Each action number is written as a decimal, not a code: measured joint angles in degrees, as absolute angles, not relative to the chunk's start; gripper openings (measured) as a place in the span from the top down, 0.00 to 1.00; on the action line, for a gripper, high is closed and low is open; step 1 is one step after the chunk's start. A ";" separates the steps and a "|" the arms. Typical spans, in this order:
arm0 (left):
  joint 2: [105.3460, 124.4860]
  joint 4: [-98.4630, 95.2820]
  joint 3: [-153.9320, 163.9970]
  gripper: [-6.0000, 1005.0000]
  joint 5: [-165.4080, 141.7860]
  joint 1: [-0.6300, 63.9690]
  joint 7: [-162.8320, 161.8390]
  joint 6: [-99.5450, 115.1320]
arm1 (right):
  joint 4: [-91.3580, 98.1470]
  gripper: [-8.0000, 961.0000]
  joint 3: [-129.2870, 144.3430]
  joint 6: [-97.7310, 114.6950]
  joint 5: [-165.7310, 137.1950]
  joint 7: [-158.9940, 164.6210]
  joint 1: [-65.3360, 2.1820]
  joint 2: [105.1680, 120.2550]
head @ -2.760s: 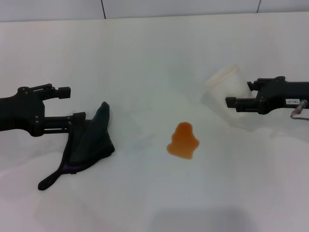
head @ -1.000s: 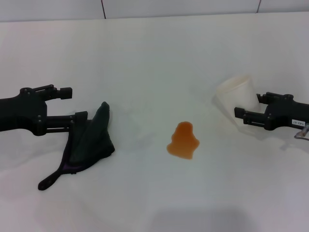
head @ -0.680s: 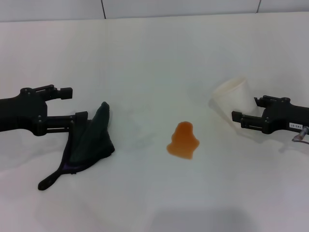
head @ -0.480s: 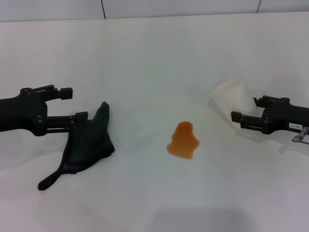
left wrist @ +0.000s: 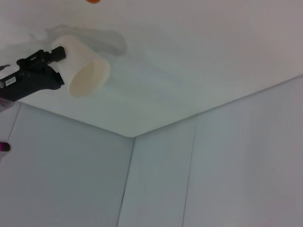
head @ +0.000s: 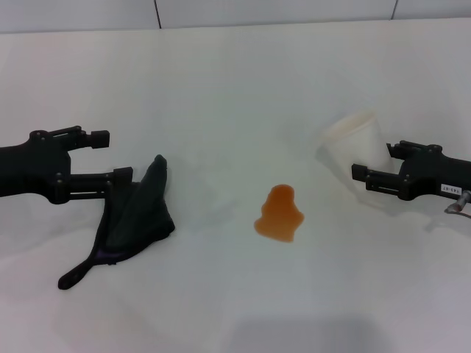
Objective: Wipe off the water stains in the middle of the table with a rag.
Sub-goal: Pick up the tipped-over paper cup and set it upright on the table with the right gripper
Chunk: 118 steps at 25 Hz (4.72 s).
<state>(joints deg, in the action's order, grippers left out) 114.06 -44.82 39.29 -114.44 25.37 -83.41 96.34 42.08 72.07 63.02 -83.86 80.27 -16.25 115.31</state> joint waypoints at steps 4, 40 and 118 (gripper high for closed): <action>114.01 -44.82 39.31 0.14 -114.44 25.47 -83.41 96.35 | 41.44 0.26 72.07 62.98 -83.54 79.72 -16.41 115.31; 114.17 -44.82 39.29 0.14 -114.51 25.49 -83.41 96.27 | 37.16 0.26 72.16 62.53 -80.91 78.04 -16.78 115.31; 114.31 -44.82 39.72 0.14 -114.45 26.32 -82.88 96.76 | 40.82 0.09 71.56 66.36 -83.03 76.61 -7.82 115.10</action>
<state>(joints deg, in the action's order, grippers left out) 114.31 -44.82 39.72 -114.45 26.32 -82.88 96.76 40.82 71.56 66.36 -83.03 76.61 -7.82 115.10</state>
